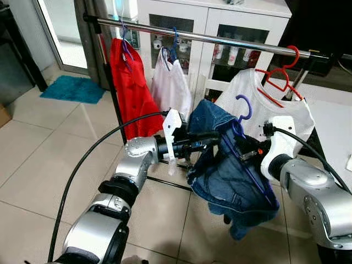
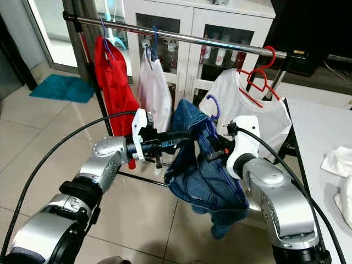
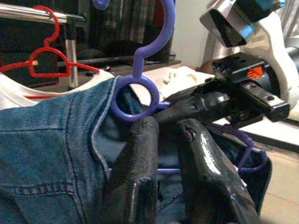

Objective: Hang hanger

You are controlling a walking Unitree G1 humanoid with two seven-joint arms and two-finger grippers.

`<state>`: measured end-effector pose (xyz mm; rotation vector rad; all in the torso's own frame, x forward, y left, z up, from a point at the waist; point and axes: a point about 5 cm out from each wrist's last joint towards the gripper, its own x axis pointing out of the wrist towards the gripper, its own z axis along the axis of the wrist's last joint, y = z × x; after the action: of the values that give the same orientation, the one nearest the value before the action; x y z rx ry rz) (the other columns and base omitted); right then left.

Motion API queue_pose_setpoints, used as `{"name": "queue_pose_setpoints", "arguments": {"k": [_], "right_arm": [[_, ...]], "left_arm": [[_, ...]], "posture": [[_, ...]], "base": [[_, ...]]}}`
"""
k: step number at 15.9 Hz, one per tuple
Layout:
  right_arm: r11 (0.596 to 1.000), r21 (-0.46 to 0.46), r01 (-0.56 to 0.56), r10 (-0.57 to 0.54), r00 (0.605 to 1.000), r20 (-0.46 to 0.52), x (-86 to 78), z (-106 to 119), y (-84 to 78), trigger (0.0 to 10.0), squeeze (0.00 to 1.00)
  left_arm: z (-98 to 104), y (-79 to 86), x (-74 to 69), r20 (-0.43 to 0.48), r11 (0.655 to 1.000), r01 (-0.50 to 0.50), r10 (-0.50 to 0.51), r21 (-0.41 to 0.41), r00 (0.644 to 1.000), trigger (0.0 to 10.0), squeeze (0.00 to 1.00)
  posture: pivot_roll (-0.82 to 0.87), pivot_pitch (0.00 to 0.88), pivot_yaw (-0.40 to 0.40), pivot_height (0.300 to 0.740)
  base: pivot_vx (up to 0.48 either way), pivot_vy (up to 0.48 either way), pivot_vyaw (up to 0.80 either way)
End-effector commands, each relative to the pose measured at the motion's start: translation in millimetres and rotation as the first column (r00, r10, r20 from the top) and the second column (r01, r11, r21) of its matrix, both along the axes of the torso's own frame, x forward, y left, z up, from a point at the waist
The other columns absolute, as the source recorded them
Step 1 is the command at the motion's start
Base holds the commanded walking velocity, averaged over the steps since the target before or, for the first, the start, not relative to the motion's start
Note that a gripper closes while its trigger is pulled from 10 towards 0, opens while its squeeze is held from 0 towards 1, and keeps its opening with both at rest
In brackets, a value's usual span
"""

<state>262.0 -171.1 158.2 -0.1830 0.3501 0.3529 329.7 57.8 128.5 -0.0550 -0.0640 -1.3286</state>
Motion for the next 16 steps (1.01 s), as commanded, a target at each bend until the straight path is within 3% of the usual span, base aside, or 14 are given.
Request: {"name": "queue_pose_setpoints", "arguments": {"k": [1, 7, 8, 11, 13, 14, 15, 16], "right_arm": [[1.0, 0.008, -0.013, 0.012, 0.998, 0.054, 1.5, 14, 3.8, 10.0, 0.0], [1.0, 0.011, -0.014, 0.014, 0.998, 0.057, -3.1, 16, 5.9, 10.0, 0.0], [1.0, 0.012, -0.013, 0.012, 0.998, 0.057, -3.3, 17, 6.0, 10.0, 0.0], [1.0, 0.016, -0.022, 0.021, 0.998, 0.057, -4.7, 18, 8.3, 10.0, 0.0], [0.999, 0.017, -0.028, 0.027, 0.998, 0.058, -5.0, 19, 9.7, 10.0, 0.0], [0.999, 0.018, -0.029, 0.028, 0.998, 0.059, -4.9, 20, 10.2, 10.0, 0.0], [0.999, 0.018, -0.03, 0.028, 0.998, 0.059, -4.8, 20, 10.4, 10.0, 0.0], [0.999, 0.019, -0.03, 0.029, 0.998, 0.059, -4.6, 20, 10.7, 10.0, 0.0]], "left_arm": [[6, -0.3, 4.8, 0.049, 0.999, -0.033, 0.032, 0.02, 0.998, 10.0, 1.0], [28, -11.2, 17.2, 0.241, 0.986, -0.161, 0.149, 0.032, 0.959, 10.0, 1.0], [28, -11.7, 20.5, 0.281, 0.973, -0.218, 0.19, 0.075, 0.941, 10.0, 1.0], [17, -14.7, 21.7, 0.256, 0.959, -0.231, 0.186, 0.161, 0.949, 10.0, 1.0], [12, -15.4, 26.1, 0.326, 0.912, -0.32, 0.229, 0.258, 0.917, 10.0, 1.0], [11, -15.6, 27.1, 0.336, 0.901, -0.338, 0.24, 0.271, 0.911, 10.0, 0.34], [10, -15.7, 27.6, 0.336, 0.895, -0.346, 0.247, 0.28, 0.909, 10.0, 0.0], [9, -15.4, 28.2, 0.343, 0.887, -0.355, 0.249, 0.296, 0.906, 10.0, 0.0]], "posture": [[-0.14, 0.0, -0.022, 0.74], [-0.16, 0.0, 0.002, 0.74], [-0.16, 0.0, 0.004, 0.74], [-0.16, 0.0, 0.003, 0.74], [-0.16, 0.0, 0.003, 0.74], [-0.16, 0.0, 0.003, 0.74], [-0.16, 0.0, 0.003, 0.74], [-0.16, 0.0, 0.004, 0.74]], "base": [[0.0, 0.0, 0.0], [0.0, 0.0, 0.0], [0.0, 0.0, 0.0], [0.0, 0.0, 0.0], [0.0, 0.0, 0.0], [0.0, 0.0, 0.0], [0.0, 0.0, 0.0], [0.0, 0.0, 0.0]]}}
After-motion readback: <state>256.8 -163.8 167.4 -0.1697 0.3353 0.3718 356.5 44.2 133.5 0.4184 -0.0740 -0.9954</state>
